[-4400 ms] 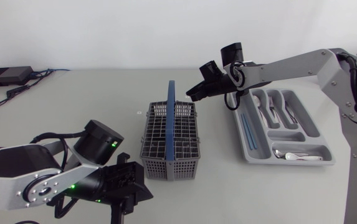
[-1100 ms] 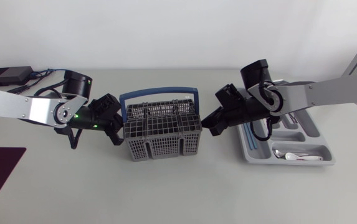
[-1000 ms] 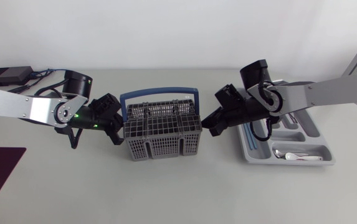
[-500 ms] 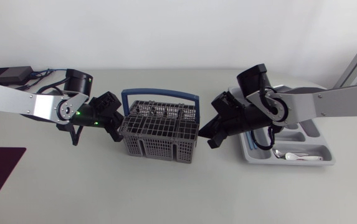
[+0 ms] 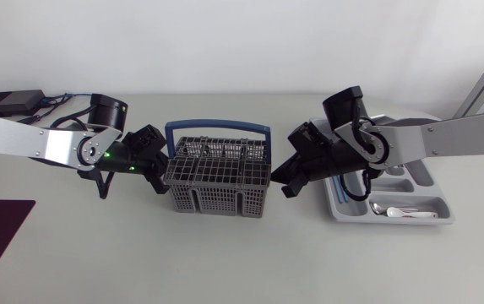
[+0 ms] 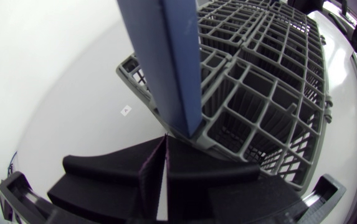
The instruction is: Unload the cutlery basket into the drawer organizer.
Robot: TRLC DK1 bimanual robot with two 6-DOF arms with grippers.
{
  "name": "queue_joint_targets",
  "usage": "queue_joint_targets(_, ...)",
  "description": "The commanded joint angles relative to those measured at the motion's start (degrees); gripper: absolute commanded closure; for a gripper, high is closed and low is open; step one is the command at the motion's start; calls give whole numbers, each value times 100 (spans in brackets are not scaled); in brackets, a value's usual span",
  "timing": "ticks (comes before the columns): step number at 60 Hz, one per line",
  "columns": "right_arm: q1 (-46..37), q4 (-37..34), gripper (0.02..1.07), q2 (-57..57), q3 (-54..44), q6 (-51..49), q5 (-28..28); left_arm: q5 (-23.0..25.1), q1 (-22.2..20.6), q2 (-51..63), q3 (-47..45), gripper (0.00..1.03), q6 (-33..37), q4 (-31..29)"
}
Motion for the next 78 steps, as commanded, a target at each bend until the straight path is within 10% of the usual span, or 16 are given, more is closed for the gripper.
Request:
queue_joint_targets(1, 16, 142, 102, 87, 115, -66, -22, 112, -151, -138, -208, 87, 56, 3)
queue_joint_targets(55, 86, 19, 102, -1363, -702, -136, 162, 385, 130, -2221, -1122, 87, 205, -585)
queue_joint_targets(78, 631, 336, 102, -792, -526, -13, 593, 552, -793, -2423, -1412, 87, -217, -498)
